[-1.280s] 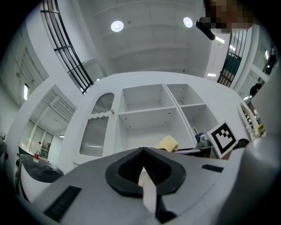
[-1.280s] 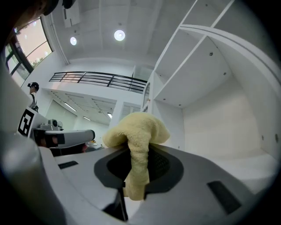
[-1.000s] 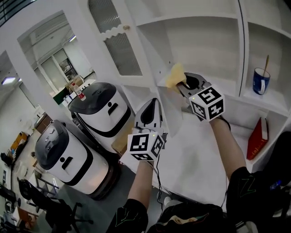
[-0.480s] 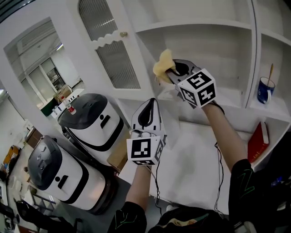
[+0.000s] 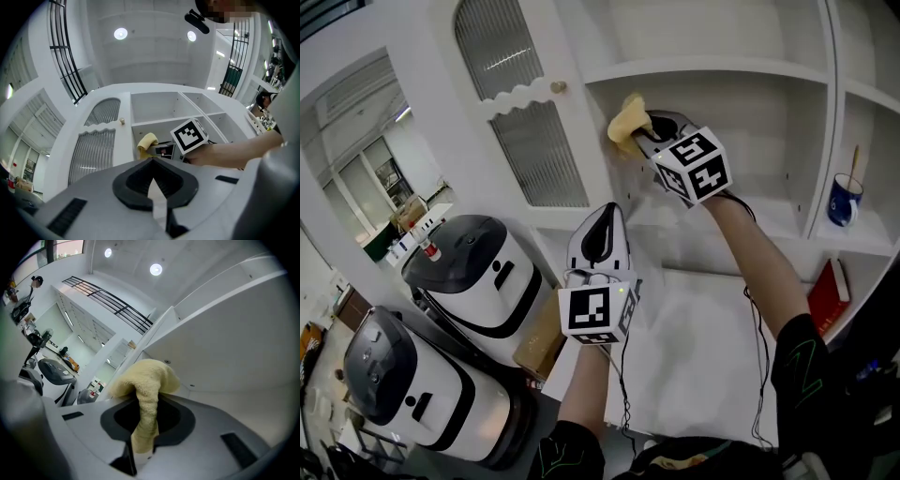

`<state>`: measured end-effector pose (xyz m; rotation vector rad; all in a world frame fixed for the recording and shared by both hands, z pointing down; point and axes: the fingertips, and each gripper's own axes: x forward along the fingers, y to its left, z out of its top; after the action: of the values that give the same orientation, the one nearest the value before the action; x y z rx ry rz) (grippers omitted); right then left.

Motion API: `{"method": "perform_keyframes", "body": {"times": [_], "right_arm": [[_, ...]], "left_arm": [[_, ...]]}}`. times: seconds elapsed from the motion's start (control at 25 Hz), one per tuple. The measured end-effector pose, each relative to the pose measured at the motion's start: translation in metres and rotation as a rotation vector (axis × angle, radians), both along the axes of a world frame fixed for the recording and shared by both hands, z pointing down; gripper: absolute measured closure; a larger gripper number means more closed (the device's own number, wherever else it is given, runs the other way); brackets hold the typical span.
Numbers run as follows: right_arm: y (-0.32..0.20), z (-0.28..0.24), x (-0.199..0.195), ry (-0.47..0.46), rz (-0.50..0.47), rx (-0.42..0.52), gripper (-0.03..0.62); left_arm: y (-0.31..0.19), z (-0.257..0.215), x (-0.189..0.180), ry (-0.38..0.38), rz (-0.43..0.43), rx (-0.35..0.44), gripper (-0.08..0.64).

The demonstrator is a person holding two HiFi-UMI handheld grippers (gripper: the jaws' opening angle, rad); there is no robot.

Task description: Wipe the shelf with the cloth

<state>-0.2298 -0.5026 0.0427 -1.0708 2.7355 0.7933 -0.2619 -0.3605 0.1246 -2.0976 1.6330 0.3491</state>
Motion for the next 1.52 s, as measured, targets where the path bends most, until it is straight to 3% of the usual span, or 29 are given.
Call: {"method": "perform_keyframes", "body": {"times": [0.56,1.04,1.52], "right_arm": [[-0.059,-0.050,-0.015,-0.061,0.128,0.004,0.529],[-0.032,-0.063,-0.028,0.000,0.135,0.166,0.529],[0.009,-0.062,-0.037,0.039,0.037,0.278,0.531]], "left_arm": [[-0.019,0.000,-0.015,-0.009,0.030,0.015,0.561],[-0.030,0.010,-0.013,0.018,0.064,0.002,0.561],[-0.031,0.011,-0.010,0.032,0.062,0.003,0.561]]}}
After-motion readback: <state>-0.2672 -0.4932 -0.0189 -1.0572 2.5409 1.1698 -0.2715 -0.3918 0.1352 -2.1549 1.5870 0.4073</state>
